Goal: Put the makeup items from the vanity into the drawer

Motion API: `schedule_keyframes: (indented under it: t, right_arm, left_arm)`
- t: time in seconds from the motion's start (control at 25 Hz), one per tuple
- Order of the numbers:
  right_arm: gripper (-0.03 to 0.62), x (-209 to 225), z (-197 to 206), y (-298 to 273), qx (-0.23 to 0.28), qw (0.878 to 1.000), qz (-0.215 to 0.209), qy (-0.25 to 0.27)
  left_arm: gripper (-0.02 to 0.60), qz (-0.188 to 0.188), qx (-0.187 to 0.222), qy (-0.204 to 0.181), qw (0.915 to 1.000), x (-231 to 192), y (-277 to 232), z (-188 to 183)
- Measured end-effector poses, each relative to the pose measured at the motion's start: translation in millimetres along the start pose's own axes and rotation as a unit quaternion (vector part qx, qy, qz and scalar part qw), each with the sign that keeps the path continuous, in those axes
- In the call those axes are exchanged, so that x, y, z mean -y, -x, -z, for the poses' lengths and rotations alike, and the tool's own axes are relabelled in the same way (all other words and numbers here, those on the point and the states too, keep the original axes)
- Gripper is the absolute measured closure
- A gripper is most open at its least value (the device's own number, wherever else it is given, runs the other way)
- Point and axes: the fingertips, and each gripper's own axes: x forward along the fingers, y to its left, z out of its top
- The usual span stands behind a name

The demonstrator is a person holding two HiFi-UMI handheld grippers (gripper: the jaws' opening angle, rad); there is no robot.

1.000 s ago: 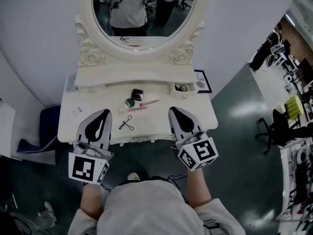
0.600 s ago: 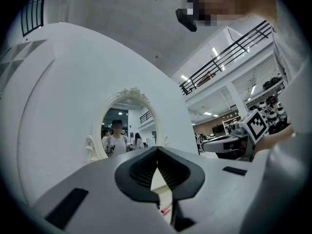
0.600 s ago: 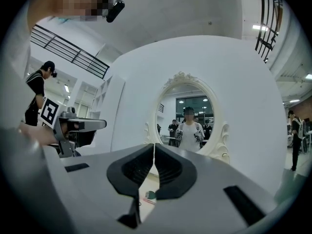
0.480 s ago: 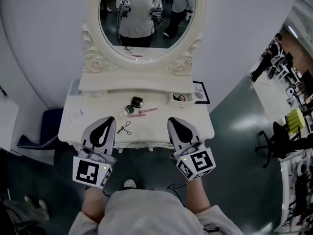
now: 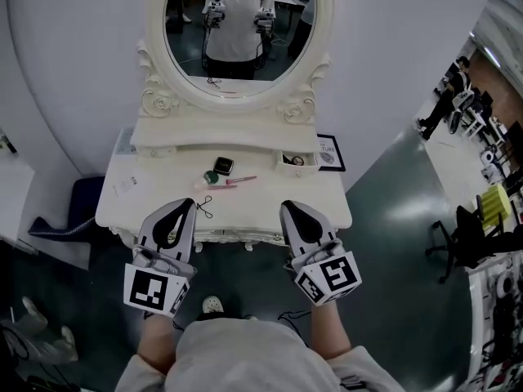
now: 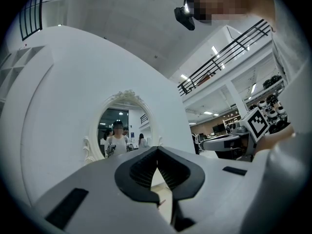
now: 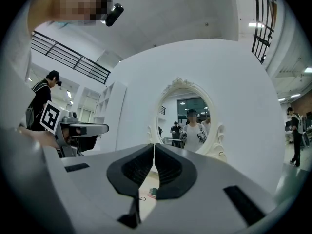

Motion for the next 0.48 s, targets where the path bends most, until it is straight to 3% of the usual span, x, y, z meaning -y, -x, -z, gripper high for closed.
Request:
schedule_keyframes:
  t: [0.48]
  right_arm:
    - [0.571,2.4,-5.1,16.0,0.007,1.000,0.000,0.001]
  left_arm:
    - [0.566,0.009,0.001,-0.002,1.0000,20.0,1.3,-5.1]
